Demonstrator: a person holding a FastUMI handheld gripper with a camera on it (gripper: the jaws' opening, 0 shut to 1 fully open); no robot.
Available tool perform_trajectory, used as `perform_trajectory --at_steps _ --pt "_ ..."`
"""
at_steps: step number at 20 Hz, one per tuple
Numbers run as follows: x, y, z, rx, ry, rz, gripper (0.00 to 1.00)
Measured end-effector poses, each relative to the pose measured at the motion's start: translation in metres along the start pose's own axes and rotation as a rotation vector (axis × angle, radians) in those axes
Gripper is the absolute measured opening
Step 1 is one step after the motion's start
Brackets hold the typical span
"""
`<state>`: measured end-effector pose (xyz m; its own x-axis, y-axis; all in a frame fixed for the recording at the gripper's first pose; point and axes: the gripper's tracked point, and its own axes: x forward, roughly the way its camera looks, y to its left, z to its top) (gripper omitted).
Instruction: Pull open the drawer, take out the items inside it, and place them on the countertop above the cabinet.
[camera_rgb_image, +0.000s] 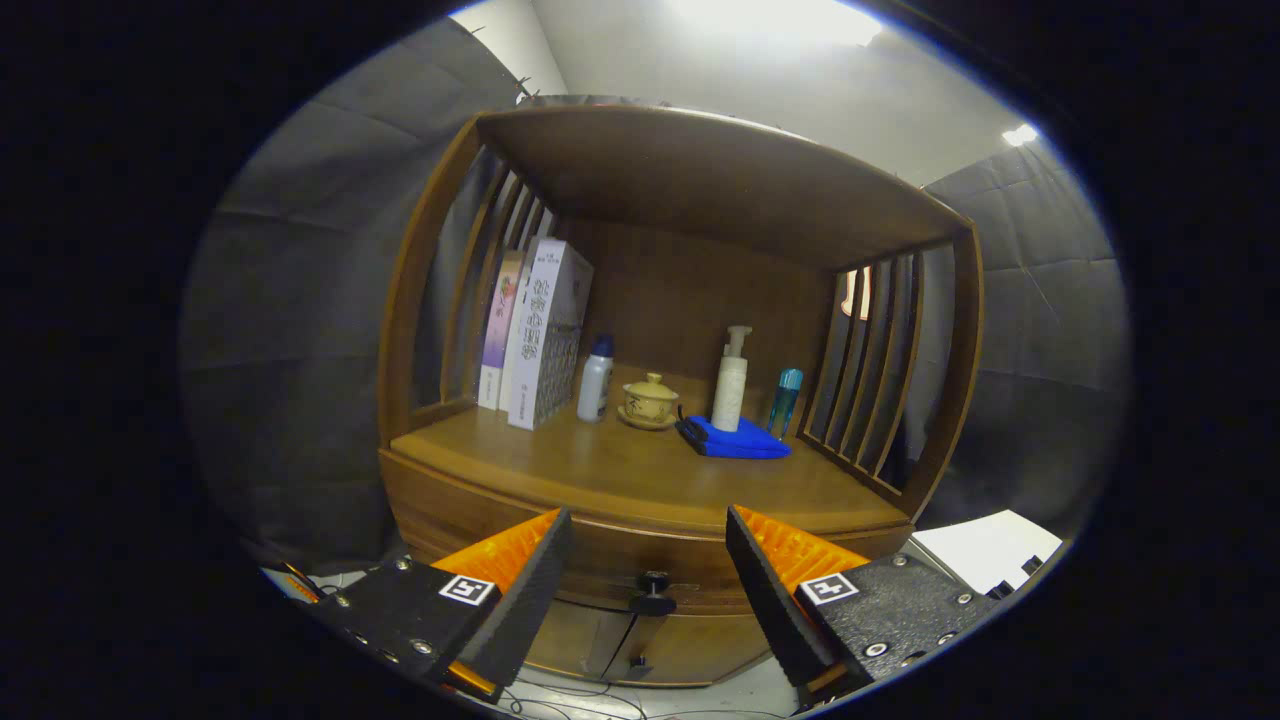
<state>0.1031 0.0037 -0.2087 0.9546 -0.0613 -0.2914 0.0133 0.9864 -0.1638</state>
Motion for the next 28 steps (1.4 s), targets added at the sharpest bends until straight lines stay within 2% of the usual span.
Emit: perform_trajectory --at_steps 13,17,19,22,28 --pt "0.056 -0.002 -0.099 0.170 0.168 0.010 0.93" --pt "0.063 0.001 -0.109 0.190 0.160 0.037 0.82" --pt "0.064 -0.001 -0.110 0.180 0.150 0.035 0.72" --pt "0.068 0.000 -0.116 0.168 0.160 0.044 0.52" --pt "0.068 0.000 -0.117 0.194 0.123 0.054 0.43"
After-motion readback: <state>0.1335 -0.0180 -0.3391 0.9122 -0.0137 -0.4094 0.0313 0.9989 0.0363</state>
